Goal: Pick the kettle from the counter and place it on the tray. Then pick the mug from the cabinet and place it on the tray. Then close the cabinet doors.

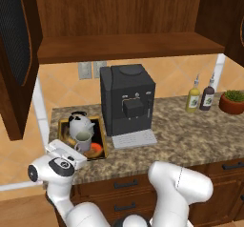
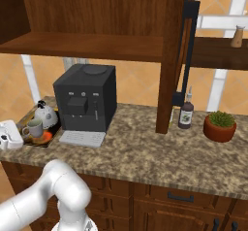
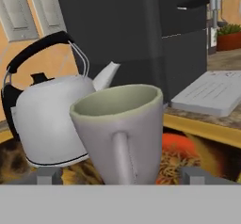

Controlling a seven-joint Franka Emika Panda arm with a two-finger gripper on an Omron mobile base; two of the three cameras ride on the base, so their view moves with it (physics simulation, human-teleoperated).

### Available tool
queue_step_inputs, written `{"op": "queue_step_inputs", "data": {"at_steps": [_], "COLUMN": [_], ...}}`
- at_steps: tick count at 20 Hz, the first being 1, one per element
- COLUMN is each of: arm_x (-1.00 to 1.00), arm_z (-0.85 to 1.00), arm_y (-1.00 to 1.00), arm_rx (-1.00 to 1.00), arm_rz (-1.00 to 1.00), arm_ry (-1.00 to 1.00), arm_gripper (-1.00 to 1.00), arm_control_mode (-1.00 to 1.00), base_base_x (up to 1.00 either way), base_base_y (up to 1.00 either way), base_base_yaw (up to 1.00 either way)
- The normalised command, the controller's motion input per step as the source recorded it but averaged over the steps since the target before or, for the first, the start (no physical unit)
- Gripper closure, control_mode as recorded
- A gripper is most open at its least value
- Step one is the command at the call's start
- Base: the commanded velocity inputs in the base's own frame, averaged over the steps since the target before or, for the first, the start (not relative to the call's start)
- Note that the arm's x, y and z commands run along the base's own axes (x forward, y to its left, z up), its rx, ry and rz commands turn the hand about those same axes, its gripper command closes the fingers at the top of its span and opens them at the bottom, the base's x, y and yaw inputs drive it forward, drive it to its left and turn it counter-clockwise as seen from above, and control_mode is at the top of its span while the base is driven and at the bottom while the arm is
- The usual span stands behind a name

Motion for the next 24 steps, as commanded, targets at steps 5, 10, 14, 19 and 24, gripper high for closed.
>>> {"op": "queue_step_inputs", "data": {"at_steps": [5, 10, 14, 19, 24], "arm_x": [-0.46, -0.84, -0.77, -0.48, -0.23], "arm_z": [0.09, 0.42, 0.67, 0.76, 0.77], "arm_y": [0.0, 0.0, -0.09, -0.53, -0.72], "arm_rx": [0.0, 0.0, -0.02, -0.03, 0.0], "arm_rz": [-0.08, -0.08, -0.06, -0.09, -0.08], "arm_ry": [0.01, -0.12, -0.21, -0.19, -0.15], "arm_gripper": [-1.0, -1.0, -1.0, -1.0, -1.0], "arm_control_mode": [-1.0, -1.0, -1.0, -1.0, -1.0], "base_base_x": [0.0, 0.0, 0.0, 0.0, 0.0], "base_base_y": [0.0, 0.0, 0.0, 0.0, 0.0], "base_base_yaw": [0.0, 0.0, 0.0, 0.0, 0.0]}}
